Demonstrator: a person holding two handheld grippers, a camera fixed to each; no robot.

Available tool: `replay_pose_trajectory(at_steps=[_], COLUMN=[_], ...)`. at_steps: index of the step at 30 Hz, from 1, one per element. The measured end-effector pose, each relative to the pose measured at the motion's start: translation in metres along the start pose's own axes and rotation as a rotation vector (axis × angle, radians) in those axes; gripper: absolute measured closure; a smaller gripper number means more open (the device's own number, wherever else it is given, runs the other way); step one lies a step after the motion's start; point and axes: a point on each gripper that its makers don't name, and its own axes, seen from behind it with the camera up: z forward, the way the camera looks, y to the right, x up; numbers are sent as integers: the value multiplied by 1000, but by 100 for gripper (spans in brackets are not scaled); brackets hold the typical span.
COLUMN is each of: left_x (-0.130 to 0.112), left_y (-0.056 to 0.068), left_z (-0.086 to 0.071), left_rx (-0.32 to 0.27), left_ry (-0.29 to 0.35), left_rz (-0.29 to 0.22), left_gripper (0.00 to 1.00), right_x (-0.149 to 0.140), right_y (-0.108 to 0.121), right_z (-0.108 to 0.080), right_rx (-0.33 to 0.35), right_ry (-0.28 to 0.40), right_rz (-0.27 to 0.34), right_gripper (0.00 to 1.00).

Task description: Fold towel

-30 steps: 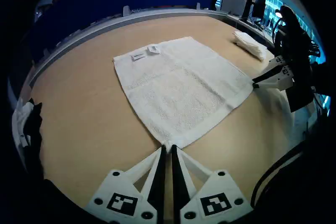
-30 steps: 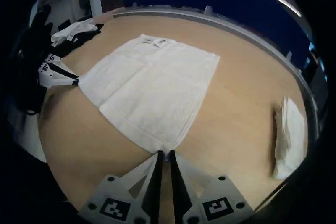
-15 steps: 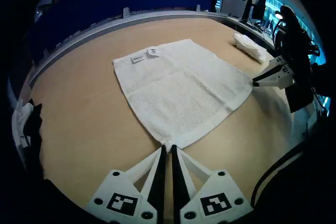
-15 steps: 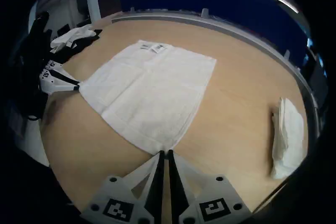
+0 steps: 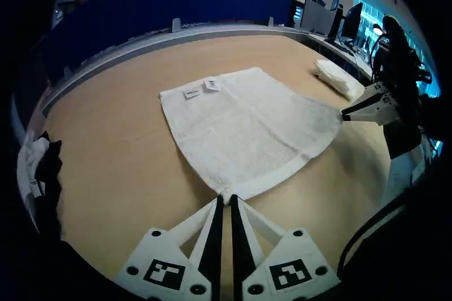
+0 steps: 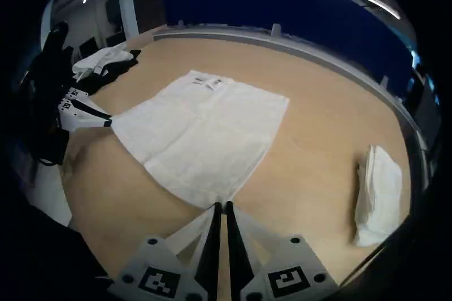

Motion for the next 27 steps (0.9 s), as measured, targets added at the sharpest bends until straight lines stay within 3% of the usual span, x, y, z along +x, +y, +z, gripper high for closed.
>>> replay_pose_trajectory(at_steps=[21,27], left_x=[37,40], left_y=[9,12], left_z=[-57,-65], left_rx=[-18,-24], left_ry=[49,57], left_rz=[-82,-100], left_gripper=[91,91], right_x=[36,41], right_y=[-7,-7], right_z=[-58,-66], right_rx=[11,9], right_ry=[64,71], right_rz=[32,37], right_gripper=[93,93])
